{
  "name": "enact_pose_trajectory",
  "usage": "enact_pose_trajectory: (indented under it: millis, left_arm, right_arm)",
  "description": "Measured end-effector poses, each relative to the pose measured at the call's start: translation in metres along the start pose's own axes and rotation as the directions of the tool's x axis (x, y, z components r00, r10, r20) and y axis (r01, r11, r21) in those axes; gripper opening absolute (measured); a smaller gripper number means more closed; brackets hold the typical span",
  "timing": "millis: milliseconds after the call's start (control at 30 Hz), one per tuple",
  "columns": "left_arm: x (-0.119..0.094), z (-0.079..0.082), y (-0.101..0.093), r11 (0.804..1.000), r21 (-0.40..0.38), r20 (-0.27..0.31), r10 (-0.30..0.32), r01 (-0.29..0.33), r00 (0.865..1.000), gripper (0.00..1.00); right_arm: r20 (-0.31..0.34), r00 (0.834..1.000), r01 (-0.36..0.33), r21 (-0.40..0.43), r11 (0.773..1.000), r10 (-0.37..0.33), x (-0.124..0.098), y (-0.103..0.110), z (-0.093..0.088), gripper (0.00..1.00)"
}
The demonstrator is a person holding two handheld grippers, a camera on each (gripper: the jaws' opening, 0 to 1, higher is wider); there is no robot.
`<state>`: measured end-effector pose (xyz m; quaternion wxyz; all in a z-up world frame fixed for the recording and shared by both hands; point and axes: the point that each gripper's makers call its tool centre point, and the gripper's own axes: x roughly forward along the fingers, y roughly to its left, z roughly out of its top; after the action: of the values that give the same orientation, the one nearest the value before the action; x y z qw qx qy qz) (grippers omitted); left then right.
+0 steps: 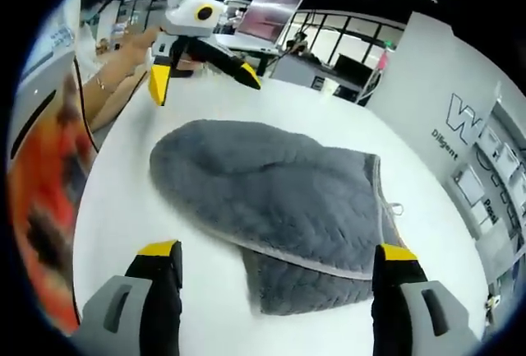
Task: Open the folded towel by lifting each exposed corner and separating the folded layers until the towel lies flat within the target outline without major curled edges
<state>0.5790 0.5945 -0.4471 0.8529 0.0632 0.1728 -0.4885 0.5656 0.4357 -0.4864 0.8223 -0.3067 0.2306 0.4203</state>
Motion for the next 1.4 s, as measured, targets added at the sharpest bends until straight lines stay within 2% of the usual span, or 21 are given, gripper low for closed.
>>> enact_pose_trajectory:
  millis: [133,367,567,767,933,1067,1167,1300,1400]
  left_arm:
    - [0.000,-0.011,0.010,1.000,0.003,-0.029,0.019,-0.019,0.999,1.00]
    - [-0.005,-0.016,0.023,0.999,-0.044,0.007,0.032,-0.032,0.999,1.00]
    - [-0.007,-0.019,0.023,0.999,-0.047,0.007,0.019,-0.018,1.000,1.00]
    - [-0.007,-0.021,0.018,0.999,-0.047,0.013,0.001,0.000,1.000,1.00]
    - [-0.006,-0.020,0.017,0.999,-0.046,0.014,-0.005,0.005,1.000,1.00]
    - [-0.001,-0.008,0.007,0.999,-0.026,0.026,-0.018,0.019,0.999,0.99]
    - [0.007,0.002,0.000,1.000,0.006,0.028,-0.026,0.026,0.999,0.95]
    - [0.030,0.015,-0.018,0.996,0.037,0.023,-0.076,0.076,0.997,0.93]
    - [0.048,0.013,-0.030,0.993,0.074,-0.018,-0.091,0.092,0.996,0.91]
  right_arm:
    - [-0.021,1.000,0.009,0.021,1.000,-0.009,0.000,0.001,-0.004,0.96]
    - [-0.065,0.998,0.029,0.047,0.998,-0.026,-0.002,0.004,-0.013,0.96]
    - [-0.086,0.995,0.051,0.071,0.996,-0.045,-0.006,0.006,-0.017,0.95]
    - [-0.072,0.995,0.077,0.104,0.992,-0.070,-0.012,0.003,-0.016,0.95]
    - [-0.087,0.993,0.088,0.116,0.989,-0.078,-0.013,0.003,-0.021,0.94]
    - [-0.091,0.993,0.091,0.126,0.988,-0.079,-0.015,0.004,-0.023,0.94]
    - [-0.094,0.992,0.097,0.128,0.987,-0.086,-0.016,0.004,-0.024,0.94]
    - [-0.090,0.992,0.105,0.132,0.986,-0.093,-0.020,0.004,-0.024,0.94]
    - [-0.091,0.991,0.108,0.134,0.985,-0.097,-0.021,0.005,-0.026,0.94]
